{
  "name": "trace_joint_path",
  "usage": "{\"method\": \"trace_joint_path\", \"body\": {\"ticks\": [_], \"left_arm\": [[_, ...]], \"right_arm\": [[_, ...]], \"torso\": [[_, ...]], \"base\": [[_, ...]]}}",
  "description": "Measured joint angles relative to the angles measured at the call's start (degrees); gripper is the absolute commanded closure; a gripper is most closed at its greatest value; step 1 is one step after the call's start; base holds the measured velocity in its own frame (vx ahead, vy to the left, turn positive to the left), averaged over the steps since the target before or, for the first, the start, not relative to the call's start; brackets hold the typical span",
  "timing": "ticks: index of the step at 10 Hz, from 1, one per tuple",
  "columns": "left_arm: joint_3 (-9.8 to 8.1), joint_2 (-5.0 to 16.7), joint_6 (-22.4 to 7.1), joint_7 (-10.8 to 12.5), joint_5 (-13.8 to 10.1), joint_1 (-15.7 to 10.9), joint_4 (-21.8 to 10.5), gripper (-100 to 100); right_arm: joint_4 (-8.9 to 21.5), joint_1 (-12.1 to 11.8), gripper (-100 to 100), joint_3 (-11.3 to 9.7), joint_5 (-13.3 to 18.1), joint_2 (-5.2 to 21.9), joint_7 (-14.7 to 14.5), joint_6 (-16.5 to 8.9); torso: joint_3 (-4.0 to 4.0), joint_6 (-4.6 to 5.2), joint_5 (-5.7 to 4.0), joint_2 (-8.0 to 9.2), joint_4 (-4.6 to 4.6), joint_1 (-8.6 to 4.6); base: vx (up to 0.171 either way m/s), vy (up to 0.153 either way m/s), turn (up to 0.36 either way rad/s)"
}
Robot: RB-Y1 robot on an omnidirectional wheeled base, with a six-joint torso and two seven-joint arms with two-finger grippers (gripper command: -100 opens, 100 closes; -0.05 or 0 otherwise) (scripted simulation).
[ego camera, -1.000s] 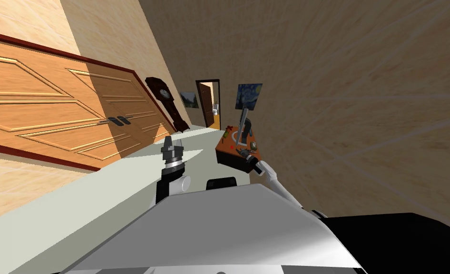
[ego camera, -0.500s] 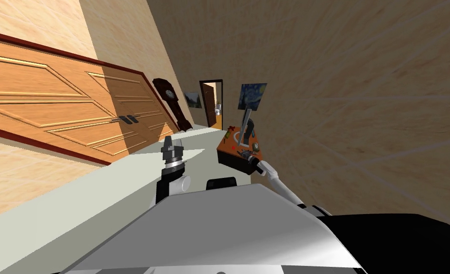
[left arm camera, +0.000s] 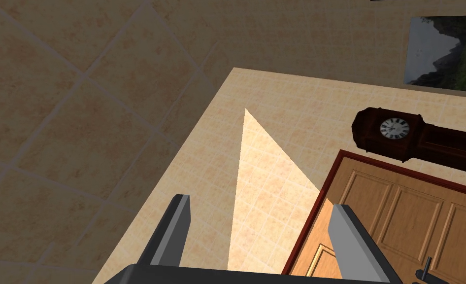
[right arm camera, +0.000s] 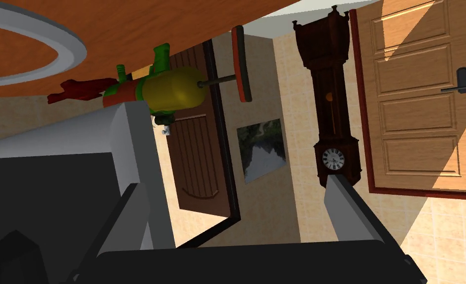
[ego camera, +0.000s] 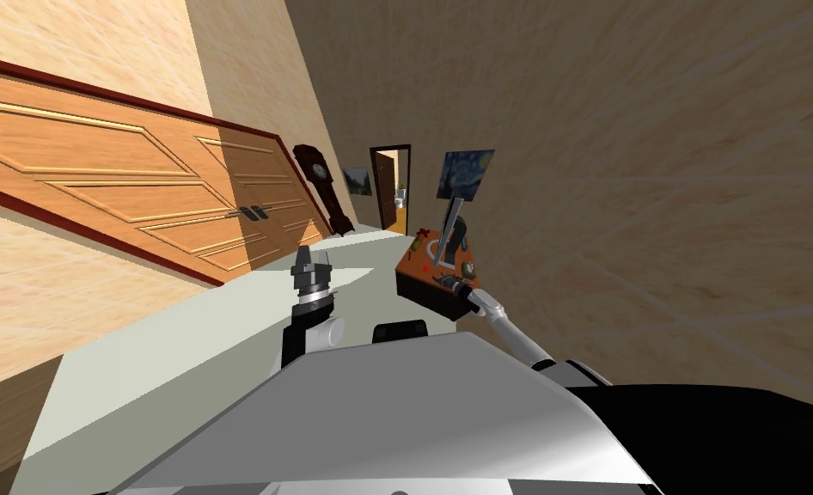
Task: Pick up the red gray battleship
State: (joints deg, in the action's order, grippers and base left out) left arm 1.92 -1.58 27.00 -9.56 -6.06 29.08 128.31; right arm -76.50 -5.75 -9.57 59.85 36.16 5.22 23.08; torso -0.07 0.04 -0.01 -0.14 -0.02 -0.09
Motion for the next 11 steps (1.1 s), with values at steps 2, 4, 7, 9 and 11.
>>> {"method": "trace_joint_path", "body": {"ticks": [2,4,7,9,11], "left_arm": [[0.01,0.0,0.0,0.0,0.0,0.0,0.0,0],[0.0,0.0,0.0,0.0,0.0,0.0,0.0,0],[0.0,0.0,0.0,0.0,0.0,0.0,0.0,0],[0.0,0.0,0.0,0.0,0.0,0.0,0.0,0],[0.0,0.0,0.0,0.0,0.0,0.0,0.0,0]], "right_arm": [[3.7,1.2,-100,-0.3,1.4,1.4,-0.9,0.8],[7.9,2.5,-100,-1.3,3.7,3.5,-1.7,1.2],[14.5,3.8,-100,-3.3,7.8,7.4,-3.5,1.7],[16.9,4.0,-100,-5.0,10.2,10.7,-2.9,1.6],[20.1,4.5,-100,-5.8,11.7,12.3,-4.2,2.2]], "torso": [[0.01,-0.05,0.01,0.01,0.01,0.02],[-0.03,-0.05,0.0,-0.07,0.0,-0.05],[-0.07,-0.04,-0.01,-0.13,-0.02,-0.06],[-0.03,0.0,0.0,-0.05,-0.01,0.0],[-0.03,-0.02,0.0,-0.06,-0.01,0.0]], "base": [[0.027,-0.013,0.166],[0.059,-0.039,0.286],[0.052,-0.031,0.156],[0.035,-0.02,0.142],[0.043,-0.027,0.169]]}}
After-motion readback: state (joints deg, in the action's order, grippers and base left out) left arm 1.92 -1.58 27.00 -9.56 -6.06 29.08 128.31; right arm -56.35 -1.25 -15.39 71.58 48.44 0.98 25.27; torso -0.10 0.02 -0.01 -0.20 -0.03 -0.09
